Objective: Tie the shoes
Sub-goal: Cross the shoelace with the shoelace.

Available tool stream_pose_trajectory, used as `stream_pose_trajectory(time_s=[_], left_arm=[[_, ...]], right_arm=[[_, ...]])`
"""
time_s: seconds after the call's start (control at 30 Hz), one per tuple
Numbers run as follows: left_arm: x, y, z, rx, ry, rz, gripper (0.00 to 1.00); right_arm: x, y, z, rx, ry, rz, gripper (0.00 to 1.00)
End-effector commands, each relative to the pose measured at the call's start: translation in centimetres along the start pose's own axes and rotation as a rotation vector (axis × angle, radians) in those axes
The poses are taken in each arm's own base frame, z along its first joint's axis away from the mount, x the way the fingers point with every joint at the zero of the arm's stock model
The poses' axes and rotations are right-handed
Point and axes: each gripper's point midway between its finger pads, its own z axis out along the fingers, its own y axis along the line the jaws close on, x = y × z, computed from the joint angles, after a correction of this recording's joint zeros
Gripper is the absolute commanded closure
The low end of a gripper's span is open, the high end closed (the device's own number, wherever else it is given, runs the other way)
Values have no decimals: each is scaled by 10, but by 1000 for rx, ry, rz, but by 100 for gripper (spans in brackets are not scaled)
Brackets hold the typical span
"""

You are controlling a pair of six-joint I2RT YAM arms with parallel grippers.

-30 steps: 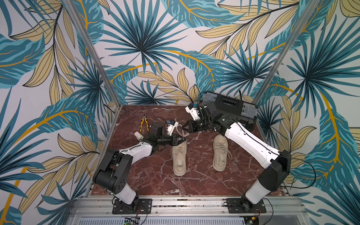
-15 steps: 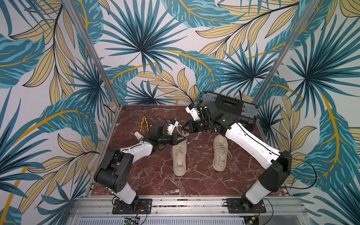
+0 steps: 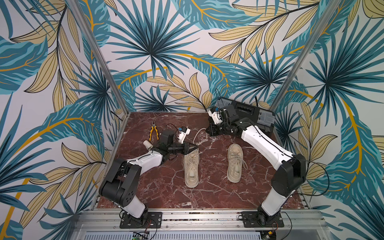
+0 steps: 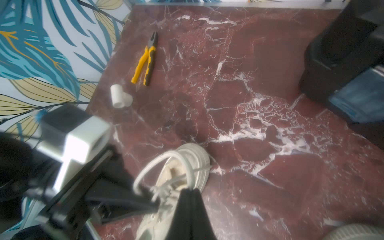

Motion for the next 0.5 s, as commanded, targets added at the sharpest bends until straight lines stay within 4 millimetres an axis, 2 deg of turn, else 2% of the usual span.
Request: stream_pose_trajectory(time_s=[0.0, 0.13, 0.2, 0.23, 0.33, 0.47], left_arm=[[-8, -12, -5, 18, -19, 48, 96], [-8, -10, -6, 13, -26, 42, 96], [-9, -9, -6, 11, -31, 39, 96], [-8, -8, -7, 10, -32, 36, 96], [-9, -6, -7, 5, -38, 32, 96], [-11, -4, -8, -2, -42, 26, 96]], right_arm=[[0, 1, 35, 16, 41, -70, 100], [-6, 5, 73, -27, 31, -59, 100], [-5, -2, 83, -8, 30, -59, 85], [-3, -10, 87, 31, 31, -71, 81], [2, -39, 85, 140, 34, -102, 60], [18, -63, 66, 193, 44, -114, 53]])
